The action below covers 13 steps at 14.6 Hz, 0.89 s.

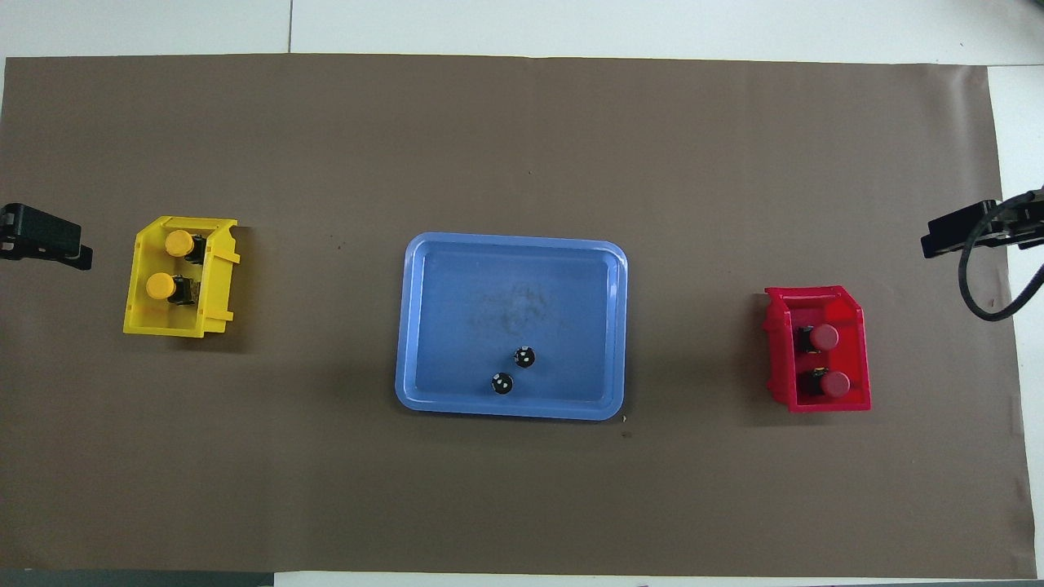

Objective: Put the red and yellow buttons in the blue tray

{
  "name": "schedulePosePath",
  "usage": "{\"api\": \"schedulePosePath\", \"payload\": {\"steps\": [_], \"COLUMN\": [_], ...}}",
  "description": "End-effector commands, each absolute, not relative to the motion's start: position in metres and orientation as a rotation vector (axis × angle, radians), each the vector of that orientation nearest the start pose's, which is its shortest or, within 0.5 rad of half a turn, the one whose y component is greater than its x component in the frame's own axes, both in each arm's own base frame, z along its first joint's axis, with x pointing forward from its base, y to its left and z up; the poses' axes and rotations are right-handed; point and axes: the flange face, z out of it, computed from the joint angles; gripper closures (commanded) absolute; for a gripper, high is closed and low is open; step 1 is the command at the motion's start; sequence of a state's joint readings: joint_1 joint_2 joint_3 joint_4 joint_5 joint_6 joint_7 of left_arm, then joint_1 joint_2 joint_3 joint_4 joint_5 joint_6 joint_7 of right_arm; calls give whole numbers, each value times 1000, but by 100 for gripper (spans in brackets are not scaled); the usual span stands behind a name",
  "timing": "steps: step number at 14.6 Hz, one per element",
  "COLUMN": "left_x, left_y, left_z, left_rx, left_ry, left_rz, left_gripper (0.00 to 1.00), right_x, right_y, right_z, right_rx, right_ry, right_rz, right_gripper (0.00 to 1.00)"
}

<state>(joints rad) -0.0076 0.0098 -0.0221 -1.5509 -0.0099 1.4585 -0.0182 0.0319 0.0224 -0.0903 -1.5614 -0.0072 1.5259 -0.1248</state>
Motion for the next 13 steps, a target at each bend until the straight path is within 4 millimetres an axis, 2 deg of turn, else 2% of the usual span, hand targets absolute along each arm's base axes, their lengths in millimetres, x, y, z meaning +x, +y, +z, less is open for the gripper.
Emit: {"api": "schedulePosePath", "payload": {"steps": [1,9,13], "left_x": [537,537,537], "left_y": [-15,-14,-14], "left_z": [620,620,620], "left_rx": [-3146,-3144,-3144], "left_ry": [28,27,30], "left_rz": [169,169,169], "left_gripper": [0,0,0], "right_x": [549,552,545], "right_y": [-34,-32,-30], "right_z": [615,617,611], "right_rx": [-3134,-3137,-3129], "right_ry": [-113,-113,-149], "right_rz": [98,65,124], "right_gripper": [0,0,0]}}
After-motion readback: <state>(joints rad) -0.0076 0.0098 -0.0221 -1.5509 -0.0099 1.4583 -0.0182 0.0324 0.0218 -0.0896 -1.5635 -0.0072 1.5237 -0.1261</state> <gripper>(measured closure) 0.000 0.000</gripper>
